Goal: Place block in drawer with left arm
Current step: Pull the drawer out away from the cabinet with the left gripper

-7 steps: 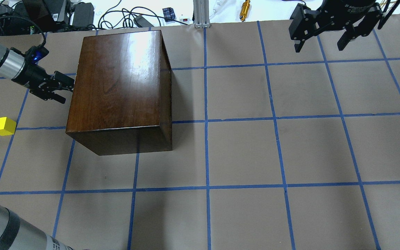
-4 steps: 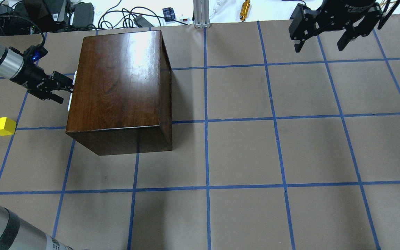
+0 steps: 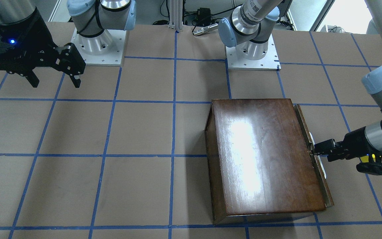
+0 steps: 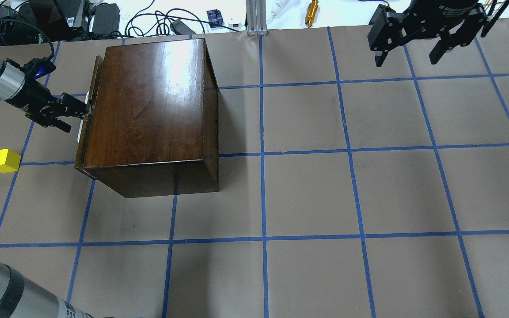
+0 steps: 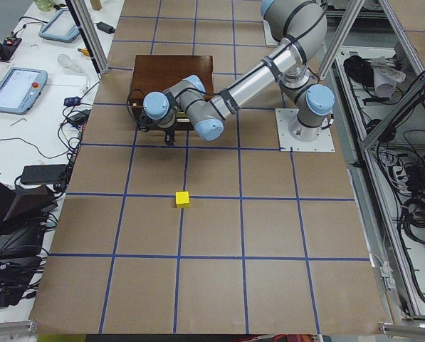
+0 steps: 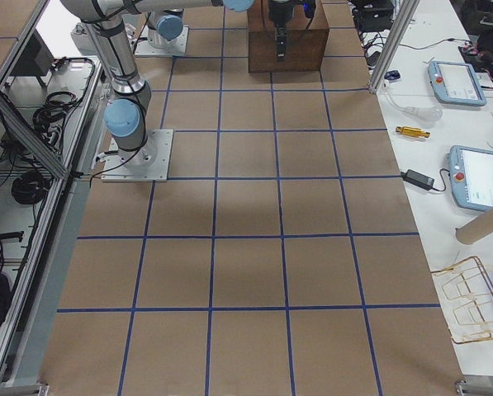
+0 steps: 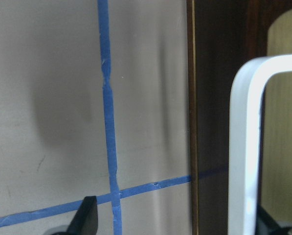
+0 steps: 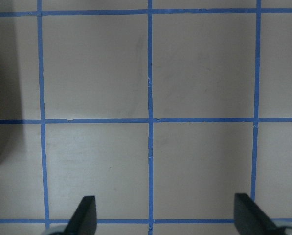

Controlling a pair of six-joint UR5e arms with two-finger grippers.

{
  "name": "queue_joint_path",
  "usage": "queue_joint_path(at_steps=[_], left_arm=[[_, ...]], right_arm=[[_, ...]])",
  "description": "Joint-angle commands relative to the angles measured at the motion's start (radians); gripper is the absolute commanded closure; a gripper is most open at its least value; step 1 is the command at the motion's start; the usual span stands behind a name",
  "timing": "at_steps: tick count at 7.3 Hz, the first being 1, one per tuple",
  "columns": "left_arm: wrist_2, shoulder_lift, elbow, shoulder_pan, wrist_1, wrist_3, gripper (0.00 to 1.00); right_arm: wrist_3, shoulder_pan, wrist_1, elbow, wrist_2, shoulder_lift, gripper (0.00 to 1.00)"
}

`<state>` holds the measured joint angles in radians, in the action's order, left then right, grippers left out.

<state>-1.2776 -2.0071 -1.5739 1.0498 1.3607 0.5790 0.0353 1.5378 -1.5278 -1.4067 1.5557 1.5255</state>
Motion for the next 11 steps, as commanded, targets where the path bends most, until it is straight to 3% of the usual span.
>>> queue_joint_path(at_steps=[1, 11], left_arm=[[-0.022, 0.001, 0.006, -0.017, 0.0, 0.004, 0.0], [-0.022, -0.001, 0.012, -0.115, -0.002, 0.012, 0.0]], right_arm=[[0.0, 0.001, 0.0, 0.0, 0.001, -0.001, 0.0], [0.0, 0.001, 0.0, 0.0, 0.001, 0.001, 0.0]])
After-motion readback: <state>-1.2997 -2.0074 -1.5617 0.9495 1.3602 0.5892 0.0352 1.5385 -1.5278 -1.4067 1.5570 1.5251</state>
